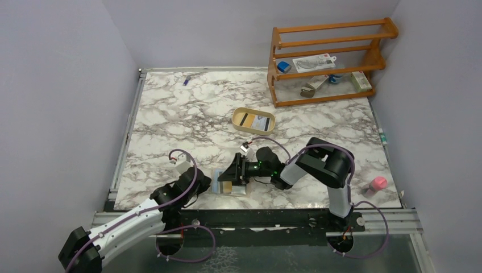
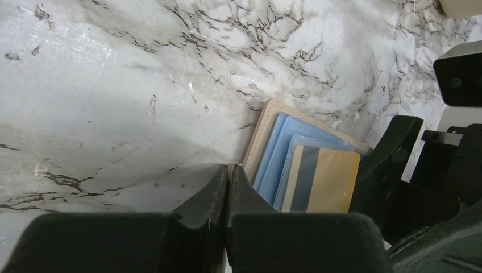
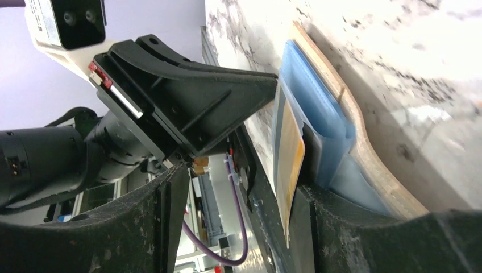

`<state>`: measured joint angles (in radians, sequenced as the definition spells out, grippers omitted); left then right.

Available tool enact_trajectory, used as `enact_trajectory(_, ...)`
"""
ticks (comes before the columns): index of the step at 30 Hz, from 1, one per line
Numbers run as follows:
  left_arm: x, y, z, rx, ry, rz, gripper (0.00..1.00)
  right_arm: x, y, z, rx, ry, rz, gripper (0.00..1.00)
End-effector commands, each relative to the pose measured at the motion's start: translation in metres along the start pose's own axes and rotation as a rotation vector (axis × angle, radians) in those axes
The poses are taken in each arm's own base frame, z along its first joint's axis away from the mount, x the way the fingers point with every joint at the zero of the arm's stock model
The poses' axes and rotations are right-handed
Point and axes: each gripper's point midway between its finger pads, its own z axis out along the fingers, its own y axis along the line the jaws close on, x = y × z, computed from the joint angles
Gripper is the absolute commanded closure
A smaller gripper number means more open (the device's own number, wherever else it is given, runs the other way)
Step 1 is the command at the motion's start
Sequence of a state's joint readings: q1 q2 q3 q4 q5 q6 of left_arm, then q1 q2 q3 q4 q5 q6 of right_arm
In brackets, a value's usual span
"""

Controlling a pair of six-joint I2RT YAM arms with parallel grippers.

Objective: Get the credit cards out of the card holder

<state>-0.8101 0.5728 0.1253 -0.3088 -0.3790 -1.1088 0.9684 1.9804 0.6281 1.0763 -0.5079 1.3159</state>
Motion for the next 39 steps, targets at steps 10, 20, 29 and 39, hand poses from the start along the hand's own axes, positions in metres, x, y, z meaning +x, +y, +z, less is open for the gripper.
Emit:
enact_trajectory(10, -0.004, 0.001, -0.004, -0.029, 0.0, 0.006, 1.0, 0.007, -0.017, -0.029, 0.006, 0.015, -0.021, 0.35)
enact_trajectory(20, -0.006, 0.0, -0.006, -0.022, -0.007, 0.004, 1.0, 0.01, -0.041, -0.049, 0.074, -0.02, 0.007, 0.44)
enact_trajectory(29, -0.005, 0.001, -0.006, -0.024, -0.006, 0.005, 1.0, 0.004, -0.042, -0.043, 0.094, -0.017, -0.027, 0.72)
enact_trajectory(39, -0.006, 0.001, -0.007, -0.02, -0.008, 0.006, 1.0, -0.001, -0.037, -0.038, 0.081, -0.012, -0.045, 0.99)
